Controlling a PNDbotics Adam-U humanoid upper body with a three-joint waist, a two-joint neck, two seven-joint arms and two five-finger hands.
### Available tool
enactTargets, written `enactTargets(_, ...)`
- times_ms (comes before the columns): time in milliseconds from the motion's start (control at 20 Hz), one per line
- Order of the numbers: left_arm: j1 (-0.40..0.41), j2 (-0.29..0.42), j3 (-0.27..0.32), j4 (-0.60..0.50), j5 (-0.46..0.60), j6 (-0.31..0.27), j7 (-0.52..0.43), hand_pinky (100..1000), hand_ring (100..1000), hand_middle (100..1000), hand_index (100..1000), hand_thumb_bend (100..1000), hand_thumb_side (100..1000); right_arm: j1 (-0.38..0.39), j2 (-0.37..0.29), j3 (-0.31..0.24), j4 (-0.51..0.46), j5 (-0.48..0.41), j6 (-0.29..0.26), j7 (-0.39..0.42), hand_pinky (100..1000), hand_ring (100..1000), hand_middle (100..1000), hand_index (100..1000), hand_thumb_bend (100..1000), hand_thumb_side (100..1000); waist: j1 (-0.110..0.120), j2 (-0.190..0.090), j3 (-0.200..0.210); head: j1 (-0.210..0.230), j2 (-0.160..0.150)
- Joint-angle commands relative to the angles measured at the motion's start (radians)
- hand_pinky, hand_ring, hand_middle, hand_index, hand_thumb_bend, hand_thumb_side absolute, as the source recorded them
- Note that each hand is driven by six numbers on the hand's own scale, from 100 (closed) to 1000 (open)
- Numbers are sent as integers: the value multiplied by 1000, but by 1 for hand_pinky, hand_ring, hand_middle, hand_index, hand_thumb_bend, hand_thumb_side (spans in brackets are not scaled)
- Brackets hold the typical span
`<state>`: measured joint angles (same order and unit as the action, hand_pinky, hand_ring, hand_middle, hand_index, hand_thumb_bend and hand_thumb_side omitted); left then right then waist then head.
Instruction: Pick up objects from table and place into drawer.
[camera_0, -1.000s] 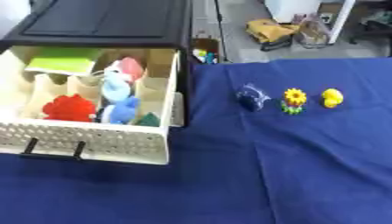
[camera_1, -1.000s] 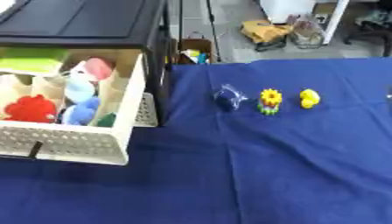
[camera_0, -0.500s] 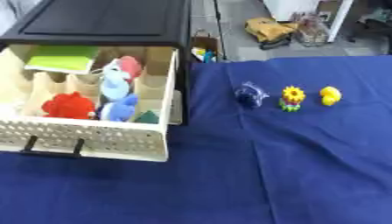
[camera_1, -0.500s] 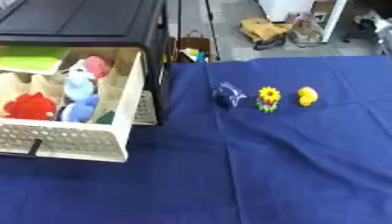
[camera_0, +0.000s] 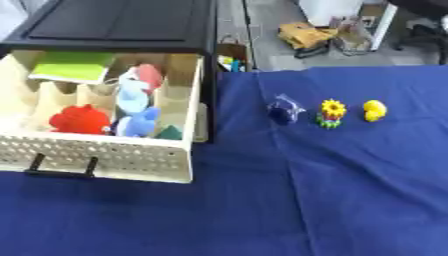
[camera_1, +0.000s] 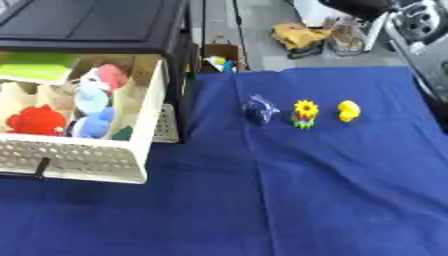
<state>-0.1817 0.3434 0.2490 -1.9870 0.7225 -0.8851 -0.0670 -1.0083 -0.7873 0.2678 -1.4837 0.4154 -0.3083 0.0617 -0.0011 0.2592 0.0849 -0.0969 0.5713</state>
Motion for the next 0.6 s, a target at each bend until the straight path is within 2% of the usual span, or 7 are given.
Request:
enactTargets(50, -2, 32, 1, -13, 6, 3, -7, 611, 717, 749, 872, 223, 1000, -36, 0, 20, 70, 51, 2, 45, 830, 893, 808, 890, 116, 1000, 1, -21, -1, -3, 9)
enactTargets(350, -2, 33, 1, -13, 12, 5, -11, 611, 718, 749, 872, 225, 1000, -72, 41, 43, 214, 140, -43, 134, 847, 907, 856, 906, 115, 1000, 0, -23, 1, -5, 10)
enactTargets(600, -2, 31, 1, -13, 14, 7, -14, 610, 718, 749, 872, 224, 1000, -102, 75, 36, 337, 216, -115, 209, 859, 916, 887, 920, 152, 1000, 1, -21, 1, -4, 9)
